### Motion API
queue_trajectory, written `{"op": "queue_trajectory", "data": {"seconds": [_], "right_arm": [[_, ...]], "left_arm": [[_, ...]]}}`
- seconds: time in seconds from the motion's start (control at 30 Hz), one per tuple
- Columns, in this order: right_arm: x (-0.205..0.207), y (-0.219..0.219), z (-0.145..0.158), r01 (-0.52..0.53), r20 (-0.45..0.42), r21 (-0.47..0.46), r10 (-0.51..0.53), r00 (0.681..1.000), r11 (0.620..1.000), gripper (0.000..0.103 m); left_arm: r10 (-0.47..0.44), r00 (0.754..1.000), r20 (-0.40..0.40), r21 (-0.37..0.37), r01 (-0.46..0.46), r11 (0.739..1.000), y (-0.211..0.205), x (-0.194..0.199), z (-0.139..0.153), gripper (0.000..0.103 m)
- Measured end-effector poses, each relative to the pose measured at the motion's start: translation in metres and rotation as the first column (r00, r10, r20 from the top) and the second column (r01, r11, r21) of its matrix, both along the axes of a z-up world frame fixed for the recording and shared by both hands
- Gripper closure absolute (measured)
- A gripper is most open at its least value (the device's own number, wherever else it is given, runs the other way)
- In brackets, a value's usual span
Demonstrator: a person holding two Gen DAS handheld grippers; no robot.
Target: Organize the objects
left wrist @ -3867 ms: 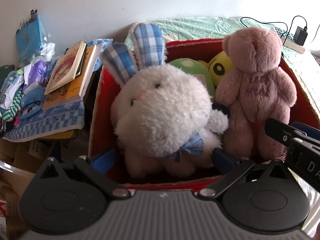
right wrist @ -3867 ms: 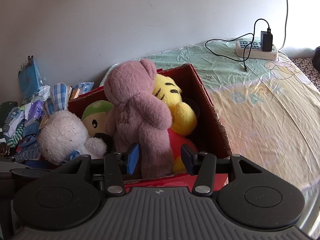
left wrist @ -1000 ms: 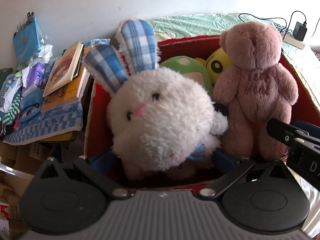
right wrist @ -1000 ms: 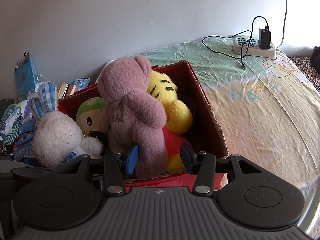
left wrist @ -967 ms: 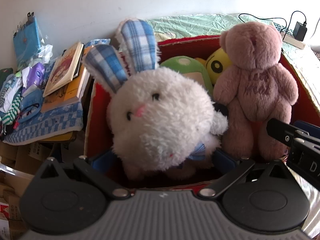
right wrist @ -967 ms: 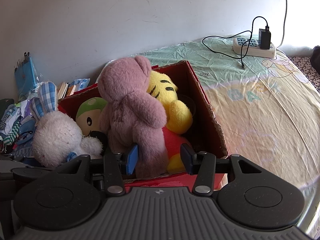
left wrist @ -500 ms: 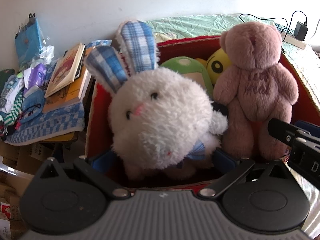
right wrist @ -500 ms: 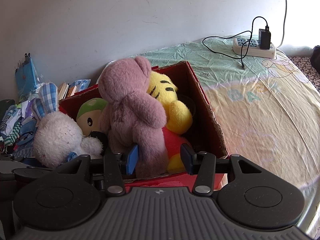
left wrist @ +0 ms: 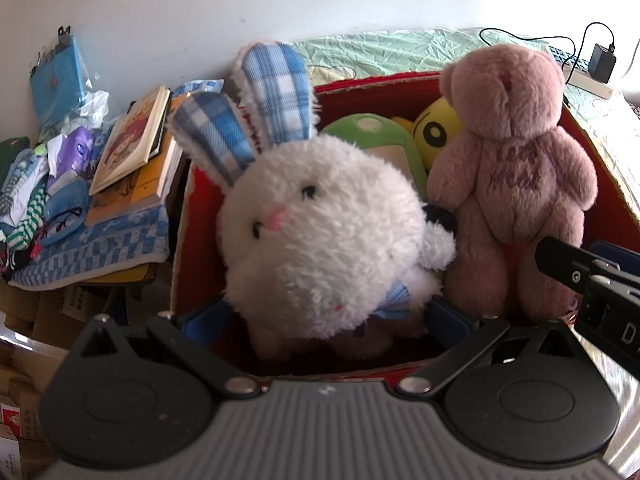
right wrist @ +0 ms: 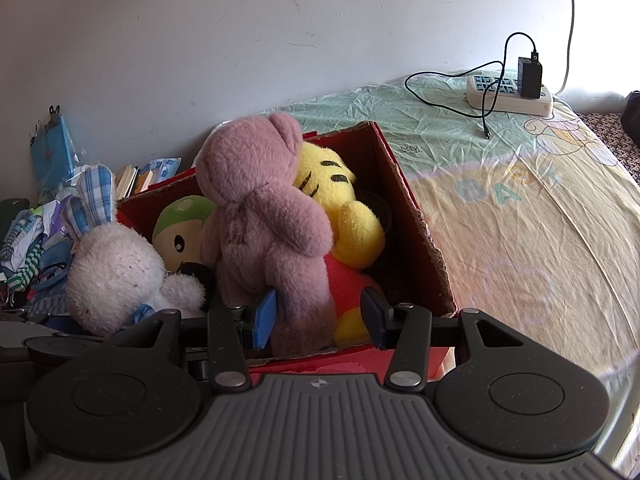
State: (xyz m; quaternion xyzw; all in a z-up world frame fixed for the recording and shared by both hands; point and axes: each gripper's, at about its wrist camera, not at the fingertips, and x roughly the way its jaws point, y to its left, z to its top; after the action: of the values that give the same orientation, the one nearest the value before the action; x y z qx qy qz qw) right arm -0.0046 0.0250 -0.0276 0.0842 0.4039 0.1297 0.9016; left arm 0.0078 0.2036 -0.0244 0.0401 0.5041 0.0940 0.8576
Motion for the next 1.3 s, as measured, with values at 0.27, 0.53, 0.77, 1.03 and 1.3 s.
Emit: {"op": "queue_trajectory", "data": {"seconds": [0.27,0.53,0.77,1.03,1.3], "right_arm": [[-0.0002,-0.0001,0.0,-0.001,0.001,0.0,0.001,1.0,1.0,0.054],[-0.0009,-0.0005,0.0002,0.0,0.001,0.001,0.0,1.0,1.0,0.054],[-0.0017,-0.0008,0.0008,0.0,0.002,-0.001,0.0,1.0,1.0,0.054],[-0.0023,-0.0006,0.0012,0.001,0.003,0.0,-0.001,1.0,1.0,0.054],[-0.0017,0.0001,0.0016,0.0,0.004,-0.002,0.0,1.0,1.0,0.054]], "left_arm": [[-0.001,1.0,0.001,0.002,0.001,1.0,0.0003,0.0002,-0.0004,0.0],[0.0,1.0,0.002,0.0,0.0,1.0,0.0002,0.0003,-0.0002,0.0],[0.0,1.0,0.005,0.0,0.0,1.0,0.0004,-0.0002,-0.0004,0.0],[0.006,1.0,0.001,-0.011,-0.006,1.0,0.0005,0.0008,-0.0006,0.0],[0.013,1.0,0.0,-0.013,-0.013,1.0,0.0001,0.0015,-0.001,0.0]]}}
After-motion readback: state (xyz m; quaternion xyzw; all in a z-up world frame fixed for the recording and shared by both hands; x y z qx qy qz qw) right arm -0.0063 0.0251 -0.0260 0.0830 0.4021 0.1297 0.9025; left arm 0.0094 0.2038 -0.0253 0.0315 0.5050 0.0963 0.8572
